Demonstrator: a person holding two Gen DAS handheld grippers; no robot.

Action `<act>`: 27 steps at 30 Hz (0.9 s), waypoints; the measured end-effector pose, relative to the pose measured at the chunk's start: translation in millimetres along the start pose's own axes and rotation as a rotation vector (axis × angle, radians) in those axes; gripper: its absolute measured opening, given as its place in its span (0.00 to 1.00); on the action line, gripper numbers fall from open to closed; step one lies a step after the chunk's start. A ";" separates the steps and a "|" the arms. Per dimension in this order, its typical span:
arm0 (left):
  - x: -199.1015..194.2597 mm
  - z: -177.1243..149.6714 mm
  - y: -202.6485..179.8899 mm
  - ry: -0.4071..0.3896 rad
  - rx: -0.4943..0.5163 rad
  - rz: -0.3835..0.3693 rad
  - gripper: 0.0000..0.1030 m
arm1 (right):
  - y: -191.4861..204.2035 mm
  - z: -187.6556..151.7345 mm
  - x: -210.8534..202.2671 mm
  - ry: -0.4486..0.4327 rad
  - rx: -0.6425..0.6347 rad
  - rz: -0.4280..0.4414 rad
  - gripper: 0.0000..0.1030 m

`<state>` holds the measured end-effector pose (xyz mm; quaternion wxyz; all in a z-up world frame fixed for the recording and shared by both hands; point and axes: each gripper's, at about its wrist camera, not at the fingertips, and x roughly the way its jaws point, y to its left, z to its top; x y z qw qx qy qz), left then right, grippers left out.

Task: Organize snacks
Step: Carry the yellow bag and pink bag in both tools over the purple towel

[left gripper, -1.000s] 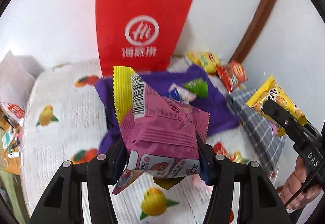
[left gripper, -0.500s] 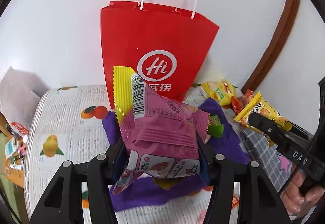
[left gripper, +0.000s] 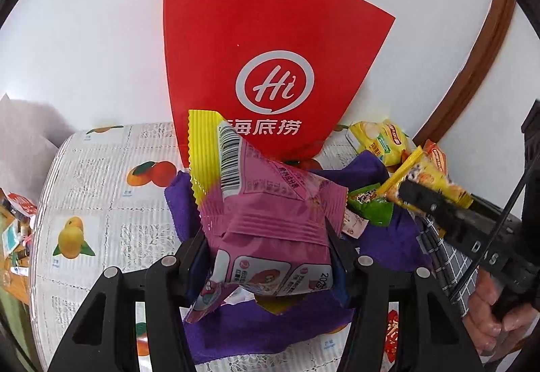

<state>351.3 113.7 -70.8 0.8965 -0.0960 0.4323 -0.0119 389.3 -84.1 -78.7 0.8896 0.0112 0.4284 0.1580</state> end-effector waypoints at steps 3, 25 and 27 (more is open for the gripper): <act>5.2 -1.3 -1.1 0.010 -0.003 0.011 0.54 | -3.7 -1.0 4.6 0.012 -0.006 -0.028 0.40; 10.6 -5.0 -13.4 0.033 0.007 -0.013 0.54 | -6.8 -13.6 44.2 0.115 -0.121 -0.129 0.40; 9.9 -5.0 -13.0 0.029 0.005 -0.014 0.54 | -6.2 -14.6 47.2 0.120 -0.129 -0.140 0.40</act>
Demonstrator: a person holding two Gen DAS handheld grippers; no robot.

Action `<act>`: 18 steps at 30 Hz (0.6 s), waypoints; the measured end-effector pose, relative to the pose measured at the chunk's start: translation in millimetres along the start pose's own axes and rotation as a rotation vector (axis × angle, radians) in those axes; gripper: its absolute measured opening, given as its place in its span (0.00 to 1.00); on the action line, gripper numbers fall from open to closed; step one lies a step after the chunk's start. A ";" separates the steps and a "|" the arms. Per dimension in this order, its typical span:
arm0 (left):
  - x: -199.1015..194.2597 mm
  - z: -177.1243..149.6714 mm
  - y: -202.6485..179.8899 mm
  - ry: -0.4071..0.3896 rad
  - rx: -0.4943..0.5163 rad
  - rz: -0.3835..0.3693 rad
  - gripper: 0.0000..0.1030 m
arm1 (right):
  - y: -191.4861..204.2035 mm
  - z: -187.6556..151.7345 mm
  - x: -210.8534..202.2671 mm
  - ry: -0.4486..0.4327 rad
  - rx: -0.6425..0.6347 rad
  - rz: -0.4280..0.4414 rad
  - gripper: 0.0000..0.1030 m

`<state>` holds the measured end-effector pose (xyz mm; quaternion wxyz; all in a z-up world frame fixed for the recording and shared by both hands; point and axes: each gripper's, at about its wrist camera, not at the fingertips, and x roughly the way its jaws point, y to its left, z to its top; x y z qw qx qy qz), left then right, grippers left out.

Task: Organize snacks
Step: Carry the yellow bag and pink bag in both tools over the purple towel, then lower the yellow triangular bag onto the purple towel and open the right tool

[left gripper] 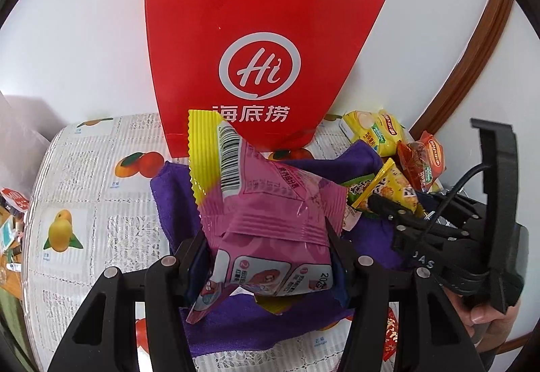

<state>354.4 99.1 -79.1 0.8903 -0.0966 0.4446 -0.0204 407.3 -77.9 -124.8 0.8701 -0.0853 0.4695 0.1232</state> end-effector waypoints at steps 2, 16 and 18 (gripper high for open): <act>0.2 -0.2 0.0 -0.002 -0.003 0.004 0.54 | 0.2 -0.7 2.6 0.007 0.000 -0.001 0.40; 1.0 -0.8 0.1 0.003 -0.010 -0.006 0.54 | 14.9 -4.6 25.6 0.068 -0.007 0.000 0.41; 0.8 -0.8 0.2 0.002 -0.010 -0.005 0.54 | 17.6 -5.7 27.9 0.075 -0.015 0.005 0.41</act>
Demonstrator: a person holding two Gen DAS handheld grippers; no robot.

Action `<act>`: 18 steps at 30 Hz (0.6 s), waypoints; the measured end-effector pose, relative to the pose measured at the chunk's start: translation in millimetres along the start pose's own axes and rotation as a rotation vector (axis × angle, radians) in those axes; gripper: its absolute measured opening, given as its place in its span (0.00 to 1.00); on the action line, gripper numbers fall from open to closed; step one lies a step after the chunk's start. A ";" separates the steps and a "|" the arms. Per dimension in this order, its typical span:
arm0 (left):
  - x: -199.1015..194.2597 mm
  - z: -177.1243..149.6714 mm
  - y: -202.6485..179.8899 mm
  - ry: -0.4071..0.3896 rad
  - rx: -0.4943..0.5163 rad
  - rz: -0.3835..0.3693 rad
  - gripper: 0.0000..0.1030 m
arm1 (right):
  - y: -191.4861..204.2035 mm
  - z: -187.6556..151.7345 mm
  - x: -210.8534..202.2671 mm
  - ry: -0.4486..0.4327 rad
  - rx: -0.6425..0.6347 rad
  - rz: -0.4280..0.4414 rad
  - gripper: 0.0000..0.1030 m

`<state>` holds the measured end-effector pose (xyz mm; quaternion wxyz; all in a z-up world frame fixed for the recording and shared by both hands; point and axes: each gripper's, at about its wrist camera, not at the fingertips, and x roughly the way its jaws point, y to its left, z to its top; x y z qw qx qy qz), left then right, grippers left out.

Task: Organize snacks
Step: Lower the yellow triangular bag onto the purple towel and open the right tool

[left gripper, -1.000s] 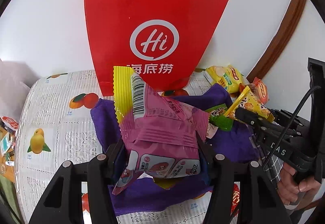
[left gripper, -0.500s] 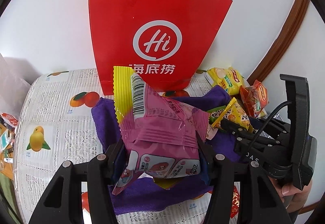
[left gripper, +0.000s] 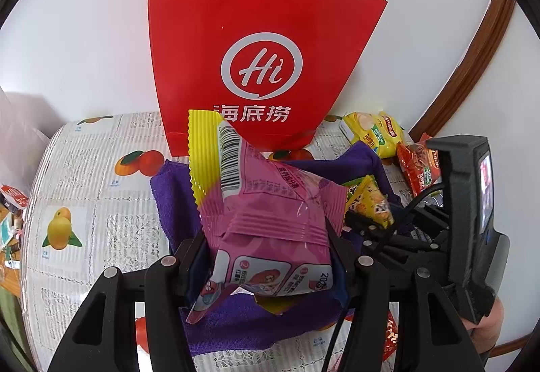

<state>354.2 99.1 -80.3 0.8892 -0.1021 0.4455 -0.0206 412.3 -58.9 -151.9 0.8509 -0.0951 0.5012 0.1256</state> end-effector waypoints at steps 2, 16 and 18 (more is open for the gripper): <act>-0.2 0.3 -0.1 0.000 -0.002 -0.001 0.54 | 2.4 -0.7 2.7 0.010 -0.008 0.000 0.41; 2.0 0.7 -2.9 0.009 0.003 -0.001 0.54 | 1.9 -0.7 14.4 0.036 -0.016 -0.009 0.44; 2.1 0.7 -3.4 0.011 0.005 -0.002 0.54 | 0.9 -0.3 16.5 0.042 -0.014 -0.009 0.46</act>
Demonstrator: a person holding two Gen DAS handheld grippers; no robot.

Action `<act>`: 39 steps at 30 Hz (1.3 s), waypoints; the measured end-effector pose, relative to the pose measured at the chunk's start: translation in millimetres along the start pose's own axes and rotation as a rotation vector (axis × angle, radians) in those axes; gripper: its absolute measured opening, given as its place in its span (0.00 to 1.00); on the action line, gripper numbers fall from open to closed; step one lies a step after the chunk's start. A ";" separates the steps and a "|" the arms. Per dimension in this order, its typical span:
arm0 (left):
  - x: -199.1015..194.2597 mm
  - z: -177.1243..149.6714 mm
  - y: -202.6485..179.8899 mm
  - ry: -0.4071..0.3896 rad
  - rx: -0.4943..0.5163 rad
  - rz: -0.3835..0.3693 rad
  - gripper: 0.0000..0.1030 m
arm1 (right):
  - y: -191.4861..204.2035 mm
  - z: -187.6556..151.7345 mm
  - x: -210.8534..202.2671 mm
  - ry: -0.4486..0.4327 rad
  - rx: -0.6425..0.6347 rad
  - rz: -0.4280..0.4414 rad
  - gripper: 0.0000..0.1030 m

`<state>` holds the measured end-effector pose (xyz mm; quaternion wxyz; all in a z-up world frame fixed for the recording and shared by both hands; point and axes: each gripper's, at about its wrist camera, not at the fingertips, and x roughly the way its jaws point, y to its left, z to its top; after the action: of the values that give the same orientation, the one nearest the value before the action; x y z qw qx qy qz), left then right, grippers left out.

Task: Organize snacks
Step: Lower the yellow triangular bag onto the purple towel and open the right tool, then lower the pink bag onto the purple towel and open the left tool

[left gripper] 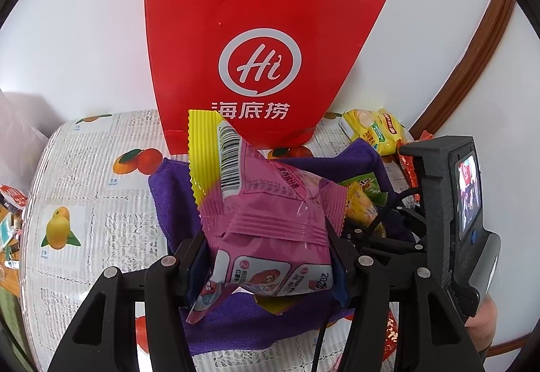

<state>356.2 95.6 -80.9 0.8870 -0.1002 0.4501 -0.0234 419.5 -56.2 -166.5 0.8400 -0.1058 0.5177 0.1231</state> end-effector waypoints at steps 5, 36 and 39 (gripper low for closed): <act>2.4 -1.5 -2.6 0.019 0.002 -0.031 0.54 | -0.5 0.1 -3.9 -0.009 -0.004 0.010 0.51; 33.2 -17.2 -33.1 0.101 0.104 0.033 0.54 | -56.9 1.8 -68.7 -0.202 0.137 -0.014 0.59; 33.5 -17.5 -32.5 0.104 0.107 0.040 0.54 | -59.6 1.6 -71.2 -0.208 0.144 -0.013 0.59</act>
<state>363.6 56.6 -111.1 0.8667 -0.0423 0.4958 -0.0347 408.8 -119.1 -99.1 0.8953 -0.0352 0.4347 0.0904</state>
